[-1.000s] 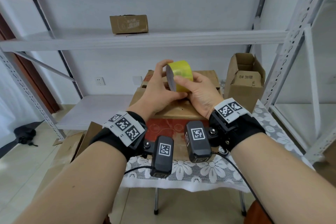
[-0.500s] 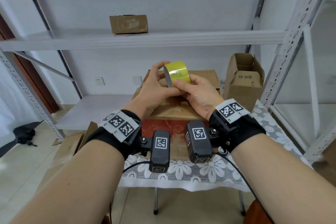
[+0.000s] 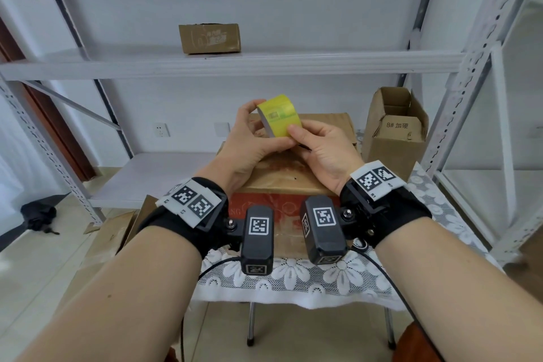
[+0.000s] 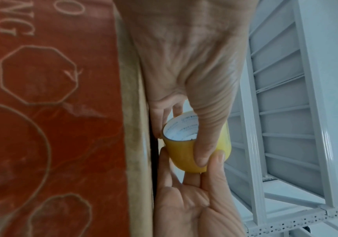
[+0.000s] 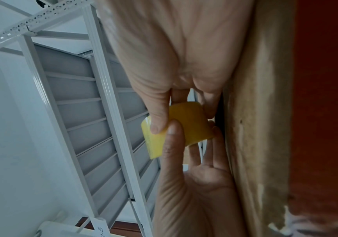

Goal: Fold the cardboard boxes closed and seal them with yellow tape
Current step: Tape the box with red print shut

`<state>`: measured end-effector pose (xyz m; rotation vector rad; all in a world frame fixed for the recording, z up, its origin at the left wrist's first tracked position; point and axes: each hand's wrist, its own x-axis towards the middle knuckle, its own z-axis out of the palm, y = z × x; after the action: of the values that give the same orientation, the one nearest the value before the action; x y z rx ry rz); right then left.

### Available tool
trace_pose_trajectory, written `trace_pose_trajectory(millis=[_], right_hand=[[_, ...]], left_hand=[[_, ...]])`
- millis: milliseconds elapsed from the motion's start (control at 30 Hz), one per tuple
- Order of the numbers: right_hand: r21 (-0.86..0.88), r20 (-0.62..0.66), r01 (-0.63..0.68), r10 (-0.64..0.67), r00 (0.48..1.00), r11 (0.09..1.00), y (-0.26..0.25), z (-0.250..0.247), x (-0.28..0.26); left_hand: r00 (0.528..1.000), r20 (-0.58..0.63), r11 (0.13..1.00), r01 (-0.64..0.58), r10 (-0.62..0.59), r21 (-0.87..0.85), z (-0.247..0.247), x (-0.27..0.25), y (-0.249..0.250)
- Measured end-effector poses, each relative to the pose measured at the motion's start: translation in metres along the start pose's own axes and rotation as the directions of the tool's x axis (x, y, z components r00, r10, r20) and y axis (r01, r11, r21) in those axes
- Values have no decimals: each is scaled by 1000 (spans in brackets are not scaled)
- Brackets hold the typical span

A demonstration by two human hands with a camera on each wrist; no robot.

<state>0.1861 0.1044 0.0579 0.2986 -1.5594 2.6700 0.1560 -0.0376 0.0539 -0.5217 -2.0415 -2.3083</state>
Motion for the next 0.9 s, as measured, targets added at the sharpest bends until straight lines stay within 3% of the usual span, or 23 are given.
trace_pose_trajectory(millis=[167,367,733,900], right_hand=[[16,-13,-8,8,1000,1000,-1,2,-1],[-52,-136,-12,5,991,999,-3,0,2],[-20,-39,-6,5,999,1000,-1,-2,3],[-42,-111,-28,23,994,999,-4,-1,3]], left_hand=[[1000,-8,998,23,-23,-54,-1,1,0],[1000,-4,994,-18,19,109,2,2,-1],[997,-28,997,73,-74,-24,0,5,0],[999,-43,991,20,-14,129,3,3,-1]])
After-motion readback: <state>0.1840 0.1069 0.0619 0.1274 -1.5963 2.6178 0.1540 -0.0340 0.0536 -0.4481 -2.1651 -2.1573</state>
